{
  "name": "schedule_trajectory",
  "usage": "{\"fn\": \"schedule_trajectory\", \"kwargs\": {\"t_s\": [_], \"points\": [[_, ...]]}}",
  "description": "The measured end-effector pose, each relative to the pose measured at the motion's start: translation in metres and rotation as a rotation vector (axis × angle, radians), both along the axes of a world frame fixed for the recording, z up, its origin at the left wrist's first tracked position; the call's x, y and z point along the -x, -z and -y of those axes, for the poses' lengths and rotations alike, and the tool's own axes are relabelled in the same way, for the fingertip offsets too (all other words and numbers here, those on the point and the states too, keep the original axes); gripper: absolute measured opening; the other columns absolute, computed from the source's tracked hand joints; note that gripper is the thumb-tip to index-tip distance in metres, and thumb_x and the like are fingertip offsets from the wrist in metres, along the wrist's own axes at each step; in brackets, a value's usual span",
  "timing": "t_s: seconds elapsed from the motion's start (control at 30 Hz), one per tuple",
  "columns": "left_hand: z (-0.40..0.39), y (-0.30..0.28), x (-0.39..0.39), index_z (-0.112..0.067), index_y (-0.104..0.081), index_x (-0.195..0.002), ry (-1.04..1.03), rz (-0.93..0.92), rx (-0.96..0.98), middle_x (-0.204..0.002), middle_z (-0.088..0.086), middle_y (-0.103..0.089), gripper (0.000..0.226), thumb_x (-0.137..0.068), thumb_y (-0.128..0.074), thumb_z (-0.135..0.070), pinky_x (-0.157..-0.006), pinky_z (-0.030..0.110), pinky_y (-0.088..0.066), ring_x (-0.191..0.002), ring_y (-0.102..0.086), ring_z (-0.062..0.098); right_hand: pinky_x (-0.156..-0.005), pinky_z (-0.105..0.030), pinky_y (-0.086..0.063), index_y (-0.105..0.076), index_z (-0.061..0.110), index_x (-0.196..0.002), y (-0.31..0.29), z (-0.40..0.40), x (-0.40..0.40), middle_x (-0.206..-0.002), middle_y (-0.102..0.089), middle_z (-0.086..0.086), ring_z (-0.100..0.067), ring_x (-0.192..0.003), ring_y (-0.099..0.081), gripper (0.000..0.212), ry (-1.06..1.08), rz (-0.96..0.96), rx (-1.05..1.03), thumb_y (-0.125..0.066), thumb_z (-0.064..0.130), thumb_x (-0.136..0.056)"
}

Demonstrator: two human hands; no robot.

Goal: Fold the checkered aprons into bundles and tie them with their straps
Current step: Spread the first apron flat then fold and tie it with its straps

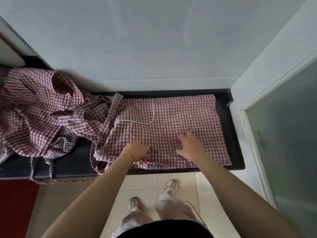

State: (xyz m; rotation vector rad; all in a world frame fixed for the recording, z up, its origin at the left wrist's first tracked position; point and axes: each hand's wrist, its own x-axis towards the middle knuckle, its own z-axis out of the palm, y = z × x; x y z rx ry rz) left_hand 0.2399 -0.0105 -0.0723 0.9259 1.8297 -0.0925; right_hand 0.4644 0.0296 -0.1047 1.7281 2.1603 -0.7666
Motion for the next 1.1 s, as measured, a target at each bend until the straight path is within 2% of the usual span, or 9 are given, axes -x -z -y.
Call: {"fn": "schedule_trajectory", "kwargs": {"t_s": [0.13, 0.23, 0.37, 0.47, 0.7, 0.87, 0.97, 1.03, 1.1], "points": [[0.047, 0.018, 0.033, -0.002, -0.071, -0.07, -0.264, 0.171, 0.189, -0.063, 0.011, -0.071, 0.061, -0.101, -0.039, -0.043, -0.042, 0.02, -0.034, -0.039, -0.052, 0.017, -0.109, -0.051, -0.038, -0.028, 0.025, -0.144, 0.002, 0.024, 0.031, -0.155, -0.021, -0.017, -0.038, -0.142, -0.024, 0.089, 0.034, 0.128, 0.027, -0.074, 0.06, -0.076], [0.075, 0.032, 0.047, 0.003, -0.071, -0.086, -0.518, 0.285, 0.197, -0.067, 0.013, -0.073, 0.063, -0.101, -0.042, -0.05, -0.041, 0.02, -0.04, -0.042, -0.058, 0.018, -0.112, -0.055, -0.035, -0.016, 0.024, -0.148, 0.009, 0.036, 0.045, -0.159, -0.01, -0.02, -0.039, -0.145, -0.017, 0.104, 0.078, 0.186, 0.024, -0.077, 0.061, -0.073], [0.096, 0.047, 0.054, -0.004, -0.068, -0.094, -0.935, 0.414, 0.12, -0.087, 0.011, -0.075, 0.041, -0.091, -0.066, -0.045, -0.052, 0.027, -0.051, -0.062, -0.068, 0.02, -0.117, -0.059, -0.021, 0.005, 0.027, -0.157, 0.018, 0.05, 0.045, -0.164, 0.014, -0.013, -0.041, -0.151, 0.005, 0.122, 0.177, 0.168, 0.075, -0.076, 0.062, -0.073], [0.103, 0.054, 0.049, -0.006, -0.067, -0.095, -1.136, 0.499, 0.053, -0.085, 0.008, -0.073, 0.023, -0.09, -0.071, -0.027, -0.055, 0.03, -0.052, -0.068, -0.068, 0.02, -0.117, -0.06, -0.02, 0.009, 0.027, -0.157, 0.017, 0.057, 0.037, -0.164, 0.02, -0.012, -0.041, -0.151, 0.01, 0.125, 0.218, 0.146, 0.103, -0.078, 0.059, -0.073], [0.115, 0.053, 0.026, -0.003, -0.064, -0.098, -1.019, 0.472, 0.065, -0.085, 0.008, -0.072, 0.011, -0.094, -0.062, -0.013, -0.052, 0.027, -0.05, -0.065, -0.067, 0.019, -0.117, -0.059, -0.018, 0.012, 0.024, -0.158, 0.017, 0.055, 0.017, -0.163, 0.022, -0.011, -0.04, -0.151, 0.012, 0.126, 0.263, 0.169, 0.116, -0.077, 0.057, -0.074], [0.122, 0.05, 0.013, -0.004, -0.057, -0.094, -1.099, 0.517, 0.147, -0.085, 0.01, -0.068, 0.011, -0.099, -0.048, -0.006, -0.053, 0.03, -0.049, -0.069, -0.065, 0.022, -0.118, -0.058, -0.018, 0.012, 0.025, -0.158, 0.018, 0.043, -0.005, -0.163, 0.023, -0.01, -0.039, -0.151, 0.011, 0.123, 0.265, 0.195, 0.125, -0.076, 0.057, -0.077], [0.119, 0.036, 0.006, -0.004, -0.063, -0.09, -0.924, 0.475, 0.232, -0.084, 0.01, -0.072, 0.018, -0.096, -0.046, -0.008, -0.053, 0.027, -0.05, -0.065, -0.068, 0.022, -0.117, -0.059, -0.019, 0.013, 0.025, -0.157, 0.017, 0.035, -0.015, -0.163, 0.022, -0.01, -0.04, -0.151, 0.009, 0.124, 0.246, 0.223, 0.144, -0.077, 0.054, -0.077], [0.111, 0.021, 0.004, -0.005, -0.066, -0.078, -0.789, 0.393, 0.166, -0.069, 0.008, -0.072, 0.025, -0.093, -0.05, -0.017, -0.046, 0.021, -0.044, -0.05, -0.062, 0.018, -0.117, -0.059, -0.02, 0.013, 0.021, -0.157, 0.011, 0.025, -0.016, -0.164, 0.017, -0.015, -0.043, -0.15, 0.003, 0.124, 0.217, 0.299, 0.165, -0.079, 0.048, -0.078], [0.102, 0.007, 0.009, -0.01, -0.061, -0.065, -0.712, 0.161, -0.087, -0.054, 0.002, -0.06, 0.029, -0.09, -0.052, -0.023, -0.046, 0.021, -0.036, -0.044, -0.05, 0.017, -0.117, -0.057, -0.022, 0.004, 0.011, -0.157, 0.001, 0.017, -0.007, -0.162, 0.006, -0.025, -0.046, -0.149, -0.006, 0.106, 0.191, 0.432, 0.154, -0.072, 0.035, -0.088]]}}
